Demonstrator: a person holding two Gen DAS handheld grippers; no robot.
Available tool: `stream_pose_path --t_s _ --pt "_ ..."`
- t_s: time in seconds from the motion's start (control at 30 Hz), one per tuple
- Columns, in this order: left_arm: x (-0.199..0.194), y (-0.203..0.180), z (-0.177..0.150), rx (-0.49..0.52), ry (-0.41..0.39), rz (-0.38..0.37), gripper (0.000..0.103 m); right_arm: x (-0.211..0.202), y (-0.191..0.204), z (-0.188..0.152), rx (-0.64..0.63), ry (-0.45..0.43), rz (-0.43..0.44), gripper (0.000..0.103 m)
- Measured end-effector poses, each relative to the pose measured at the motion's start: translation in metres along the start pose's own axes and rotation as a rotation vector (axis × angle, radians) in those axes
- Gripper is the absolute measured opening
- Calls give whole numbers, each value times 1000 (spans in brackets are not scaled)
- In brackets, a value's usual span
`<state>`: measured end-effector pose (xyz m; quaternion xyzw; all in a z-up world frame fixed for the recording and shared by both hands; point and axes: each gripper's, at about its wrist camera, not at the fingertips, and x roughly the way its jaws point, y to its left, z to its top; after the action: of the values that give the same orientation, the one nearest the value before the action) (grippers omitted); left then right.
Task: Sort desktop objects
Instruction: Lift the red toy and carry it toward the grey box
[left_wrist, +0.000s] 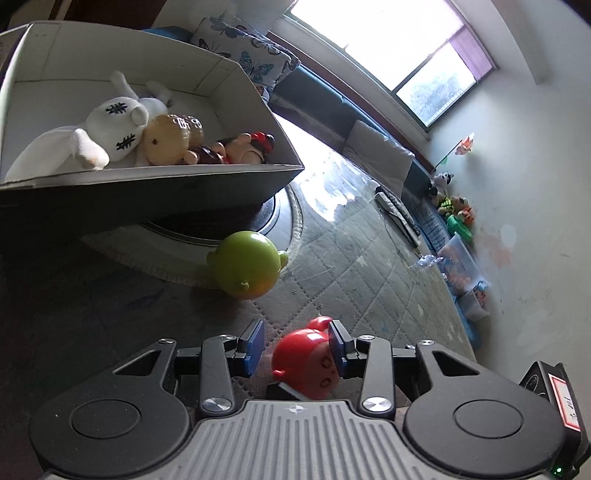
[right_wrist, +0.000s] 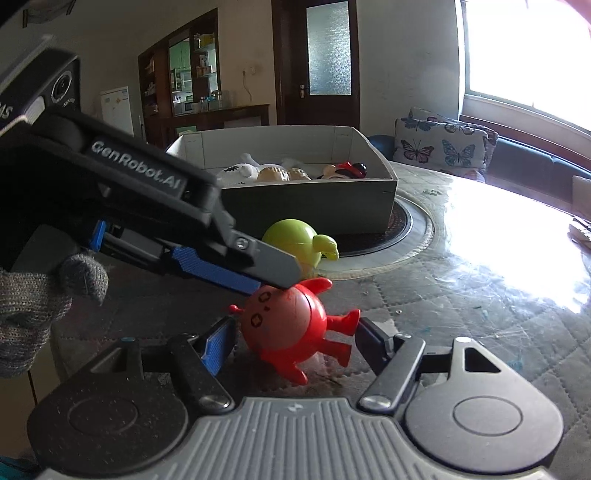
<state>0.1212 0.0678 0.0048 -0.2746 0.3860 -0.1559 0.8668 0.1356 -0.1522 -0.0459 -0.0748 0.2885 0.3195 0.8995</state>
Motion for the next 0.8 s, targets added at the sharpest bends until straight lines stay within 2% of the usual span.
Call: stream_pose_path --t_s 0.2,0.33,0.8 --pt "4 -6 -3 21 17 -24 41 -4 -2 -1 7 1 2 71" --pt "7 -6 -7 15 18 -13 41 -4 -2 -2 11 1 0 68" --pt "5 -2 -9 -1 17 -20 42 -8 2 -3 6 0 13 68"
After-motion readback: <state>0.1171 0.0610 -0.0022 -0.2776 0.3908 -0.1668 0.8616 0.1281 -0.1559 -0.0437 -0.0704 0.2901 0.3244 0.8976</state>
